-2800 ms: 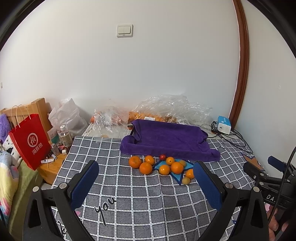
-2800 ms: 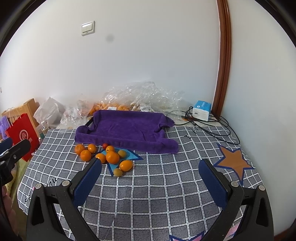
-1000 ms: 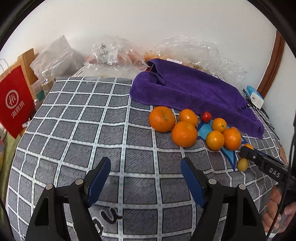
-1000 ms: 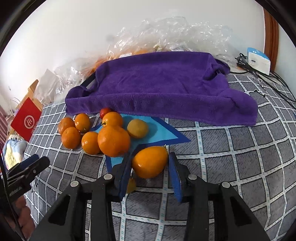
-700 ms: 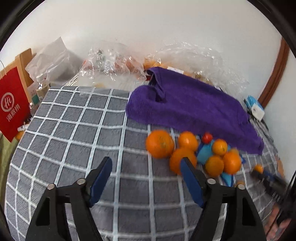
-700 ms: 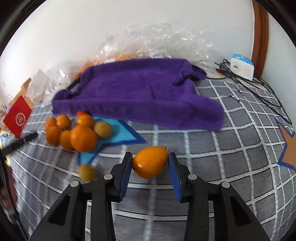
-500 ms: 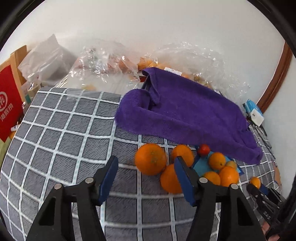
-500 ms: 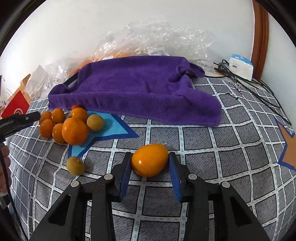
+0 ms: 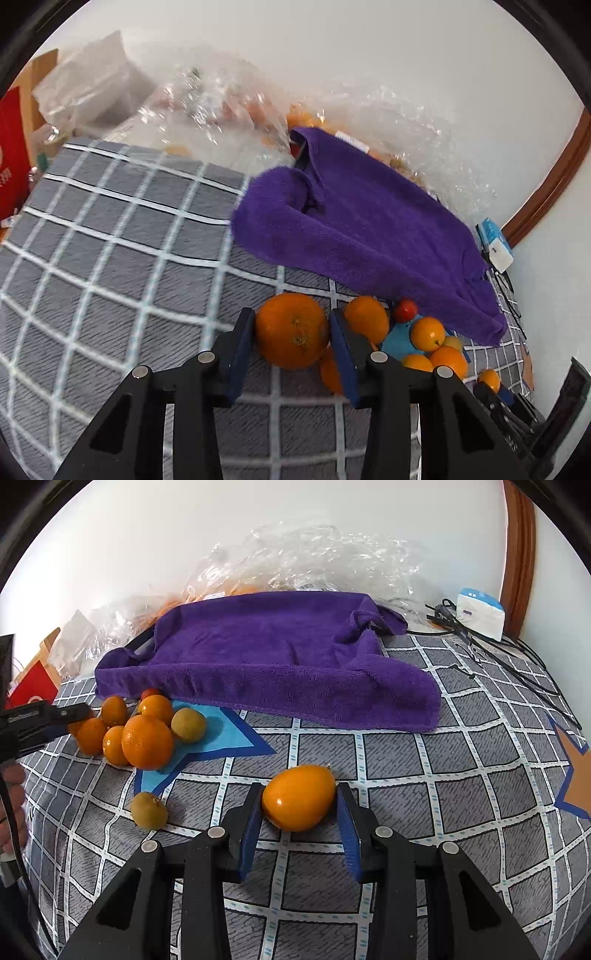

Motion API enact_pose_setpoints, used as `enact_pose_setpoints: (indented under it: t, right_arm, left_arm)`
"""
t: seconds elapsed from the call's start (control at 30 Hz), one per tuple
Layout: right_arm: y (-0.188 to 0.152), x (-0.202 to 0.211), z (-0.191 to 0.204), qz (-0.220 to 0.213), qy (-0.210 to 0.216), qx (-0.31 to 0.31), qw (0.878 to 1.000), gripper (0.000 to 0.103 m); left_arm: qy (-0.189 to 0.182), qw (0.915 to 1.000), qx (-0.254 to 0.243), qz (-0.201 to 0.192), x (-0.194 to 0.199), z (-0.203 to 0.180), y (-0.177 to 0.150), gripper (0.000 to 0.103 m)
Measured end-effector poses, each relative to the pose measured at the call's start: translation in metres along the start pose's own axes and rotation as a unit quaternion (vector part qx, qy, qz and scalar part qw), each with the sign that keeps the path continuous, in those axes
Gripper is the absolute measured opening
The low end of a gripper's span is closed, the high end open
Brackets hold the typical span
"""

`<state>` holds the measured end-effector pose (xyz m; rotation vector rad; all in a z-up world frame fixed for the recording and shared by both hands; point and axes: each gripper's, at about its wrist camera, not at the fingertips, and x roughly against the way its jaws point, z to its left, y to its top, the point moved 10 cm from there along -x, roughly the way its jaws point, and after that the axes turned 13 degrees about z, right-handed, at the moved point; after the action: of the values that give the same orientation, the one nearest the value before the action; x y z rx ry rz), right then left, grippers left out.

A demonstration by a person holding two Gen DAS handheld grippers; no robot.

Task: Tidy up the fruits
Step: 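Grasp the large orange with the left tool while the right tool holds the oval fruit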

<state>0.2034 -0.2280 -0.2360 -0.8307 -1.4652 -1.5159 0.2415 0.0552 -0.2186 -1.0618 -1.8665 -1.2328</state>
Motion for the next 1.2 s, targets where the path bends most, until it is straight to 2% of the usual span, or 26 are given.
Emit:
enact_pose_setpoints:
  t: [0.13,0.27,0.37,0.47,0.6,0.7,0.9,1.0,1.03,1.1,1.13,1.2]
  right_arm:
    - [0.0,0.0,0.0,0.0,0.001,0.0,1.0,0.04]
    - [0.0,0.0,-0.002,-0.001,0.016,-0.006,1.0,0.04]
    - [0.0,0.001,-0.003,-0.002,0.017,-0.01,1.0,0.04]
    - [-0.001,0.0,-0.001,0.0,0.004,-0.003,1.0,0.041]
    - [-0.001,0.0,0.004,0.003,-0.003,0.012,1.0,0.05]
    - [-0.003,0.002,0.005,0.002,0.006,0.016,1.0,0.051]
    - [-0.004,0.003,0.0,-0.002,0.025,0.002,1.0,0.05]
    - [-0.004,0.003,0.001,-0.002,0.024,0.002,1.0,0.05]
    - [-0.003,0.002,0.0,-0.001,0.021,0.002,1.0,0.049]
    - [-0.002,0.002,-0.001,-0.001,0.016,0.001,1.0,0.046]
    - [-0.002,0.001,-0.002,-0.002,0.013,-0.001,1.0,0.041]
    - [-0.002,0.002,-0.006,-0.005,0.014,-0.009,1.0,0.038]
  left_arm:
    - [0.008,0.9996,-0.026,-0.001,0.014,0.002,-0.021,0.039]
    - [0.012,0.9985,-0.049,0.02,0.004,0.0,-0.041,0.039]
    - [0.008,0.9985,-0.054,0.001,0.004,-0.001,-0.044,0.039]
    - [-0.001,0.9986,-0.053,-0.009,0.004,-0.002,-0.046,0.045]
    - [0.006,0.998,-0.062,-0.016,0.005,-0.006,-0.05,0.054]
    - [0.016,0.9975,-0.067,-0.015,0.004,-0.008,-0.051,0.055]
    - [-0.002,0.9984,-0.053,-0.019,0.003,-0.007,-0.049,0.053]
    - [0.001,0.9985,-0.052,-0.021,0.004,-0.005,-0.048,0.052]
    - [0.003,0.9984,-0.051,-0.021,0.004,-0.004,-0.049,0.048]
    - [0.002,0.9986,-0.048,-0.022,0.004,-0.002,-0.048,0.04]
    - [-0.001,0.9987,-0.046,-0.022,0.005,-0.001,-0.048,0.039]
    - [-0.005,0.9987,-0.042,-0.027,0.007,0.0,-0.048,0.039]
